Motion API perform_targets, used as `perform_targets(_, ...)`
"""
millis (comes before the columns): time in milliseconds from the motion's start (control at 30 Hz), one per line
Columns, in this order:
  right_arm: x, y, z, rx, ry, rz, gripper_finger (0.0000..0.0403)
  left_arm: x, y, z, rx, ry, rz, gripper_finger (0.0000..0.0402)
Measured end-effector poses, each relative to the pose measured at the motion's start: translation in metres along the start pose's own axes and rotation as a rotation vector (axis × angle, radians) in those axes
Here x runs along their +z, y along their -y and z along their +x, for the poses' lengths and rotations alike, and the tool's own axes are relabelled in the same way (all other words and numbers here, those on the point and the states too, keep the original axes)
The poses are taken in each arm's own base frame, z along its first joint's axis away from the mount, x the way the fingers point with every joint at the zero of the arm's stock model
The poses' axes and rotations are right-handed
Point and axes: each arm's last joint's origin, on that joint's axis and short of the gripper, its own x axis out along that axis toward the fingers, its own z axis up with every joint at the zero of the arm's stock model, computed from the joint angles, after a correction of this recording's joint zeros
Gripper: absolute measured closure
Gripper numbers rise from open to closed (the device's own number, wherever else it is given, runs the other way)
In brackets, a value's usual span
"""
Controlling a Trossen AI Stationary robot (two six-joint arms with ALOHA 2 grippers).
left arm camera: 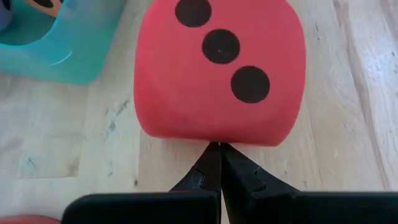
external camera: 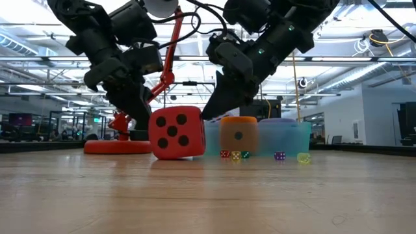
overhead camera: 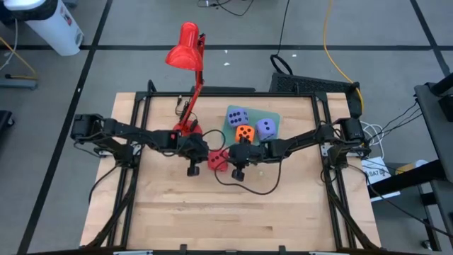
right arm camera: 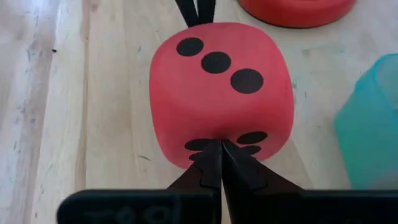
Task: Pick & Place Dice
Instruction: Put the big red dice into the green bin
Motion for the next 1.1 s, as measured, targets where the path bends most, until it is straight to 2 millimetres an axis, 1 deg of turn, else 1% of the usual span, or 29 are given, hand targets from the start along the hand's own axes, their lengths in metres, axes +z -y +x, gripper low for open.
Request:
perform_targets(400, 0.001, 0.009, 0.001, -0.023, -0.008, -0.018, 0.0403, 0.013, -0.007, -0.005, 0.011, 0.019, 0.01, 0.0401)
perform_targets(600, 0.003, 0.007, 0.002, 0.004, 0.019, -0.047, 0.0403, 0.025, -0.01, -0.011, 0.082, 0.023, 0.023, 0.0401)
perform_targets(733, 0.006, 0.006, 0.001, 0.02, 0.049, -0.044, 0.0403, 0.036, -0.012, -0.016, 0.153, 0.031, 0.025, 0.0401)
perform_targets(933, 0.014, 0.002, 0.0, 0.045, 0.138, -0.069, 0.0403, 0.046, -0.016, -0.021, 0.18, 0.062, 0.026, 0.0401)
perform_targets(1033, 0.018, 0.002, 0.0, 0.034, 0.181, -0.089, 0.0403, 0.048, -0.02, -0.023, 0.203, 0.066, 0.008, 0.0401)
perform_targets(1100, 0.02, 0.003, -0.001, -0.01, 0.2, -0.111, 0.0403, 0.051, -0.024, -0.025, 0.221, 0.073, 0.011, 0.0401)
